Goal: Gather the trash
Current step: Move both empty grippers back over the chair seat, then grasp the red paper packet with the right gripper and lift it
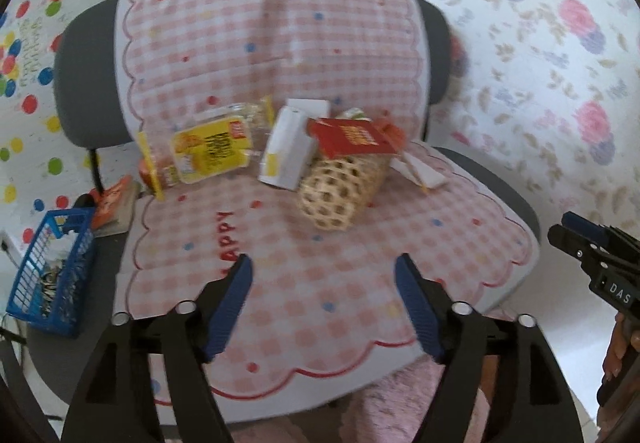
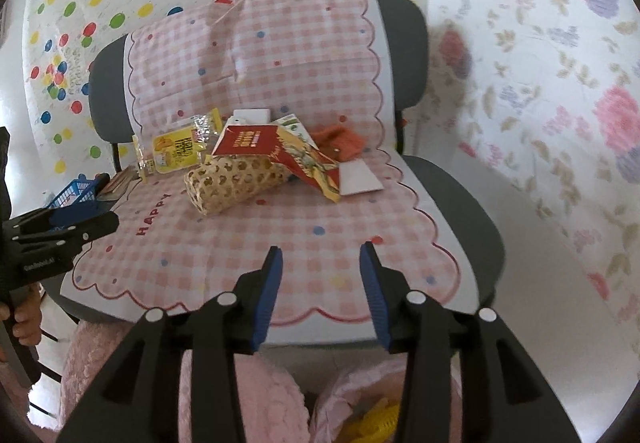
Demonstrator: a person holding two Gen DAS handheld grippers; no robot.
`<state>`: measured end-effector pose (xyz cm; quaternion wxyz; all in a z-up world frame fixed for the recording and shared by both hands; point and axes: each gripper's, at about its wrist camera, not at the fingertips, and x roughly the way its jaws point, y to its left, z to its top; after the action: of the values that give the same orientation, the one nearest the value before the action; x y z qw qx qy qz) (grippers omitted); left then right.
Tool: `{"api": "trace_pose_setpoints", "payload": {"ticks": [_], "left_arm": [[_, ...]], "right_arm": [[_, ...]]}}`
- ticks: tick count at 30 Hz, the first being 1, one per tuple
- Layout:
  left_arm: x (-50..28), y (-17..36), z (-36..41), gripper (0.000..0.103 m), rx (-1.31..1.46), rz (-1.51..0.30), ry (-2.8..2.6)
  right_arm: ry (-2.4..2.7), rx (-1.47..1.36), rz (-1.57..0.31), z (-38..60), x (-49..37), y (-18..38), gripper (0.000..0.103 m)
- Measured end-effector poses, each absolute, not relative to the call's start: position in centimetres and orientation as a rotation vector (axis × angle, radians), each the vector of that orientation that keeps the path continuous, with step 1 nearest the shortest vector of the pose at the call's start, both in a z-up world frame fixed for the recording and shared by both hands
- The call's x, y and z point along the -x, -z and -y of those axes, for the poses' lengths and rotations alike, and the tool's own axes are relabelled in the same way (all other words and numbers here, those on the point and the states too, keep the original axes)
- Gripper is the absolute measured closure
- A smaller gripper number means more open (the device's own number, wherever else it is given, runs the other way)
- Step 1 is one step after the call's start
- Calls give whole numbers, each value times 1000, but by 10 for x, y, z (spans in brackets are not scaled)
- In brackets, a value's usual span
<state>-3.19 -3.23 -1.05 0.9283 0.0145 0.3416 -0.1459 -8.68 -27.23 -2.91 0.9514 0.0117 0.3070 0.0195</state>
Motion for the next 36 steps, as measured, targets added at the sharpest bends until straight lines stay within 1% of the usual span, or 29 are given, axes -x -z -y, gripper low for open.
{"api": "trace_pose_setpoints", "payload": {"ticks": [1,14,17,18,25,26,30,31,32,35,36], "left_arm": [[28,11,30,22,-26,-701,286],[-46,29,14,22,-7,-753,179],[-58,31,14,21,-13,-759,167],[-61,31,14,19,-15,-759,166],[-72,34,11,19,-2,-772,154],[-73,34,11,19,0,-774,153],[-69,36,10,19,-7,-776,158],[-68,36,10,19,-9,-775,160],[-67,36,10,19,-8,-776,163],[-65,36,13,19,-4,-776,176],[-63,36,16,19,-5,-774,186]], "right_arm": [[-45,-19,-625,270,82,30,62],[-100,107,-650,245,-25,54,61],[-96,132,-671,241,-48,64,61],[-96,142,-678,240,-58,68,61],[-94,238,-700,221,-102,86,62],[-86,262,-702,217,-107,88,63],[-63,288,-650,212,-102,78,82],[-64,277,-641,214,-99,74,90],[-65,255,-626,218,-95,66,92],[-79,176,-589,232,-80,44,101],[-86,129,-589,238,-76,35,101]]}}
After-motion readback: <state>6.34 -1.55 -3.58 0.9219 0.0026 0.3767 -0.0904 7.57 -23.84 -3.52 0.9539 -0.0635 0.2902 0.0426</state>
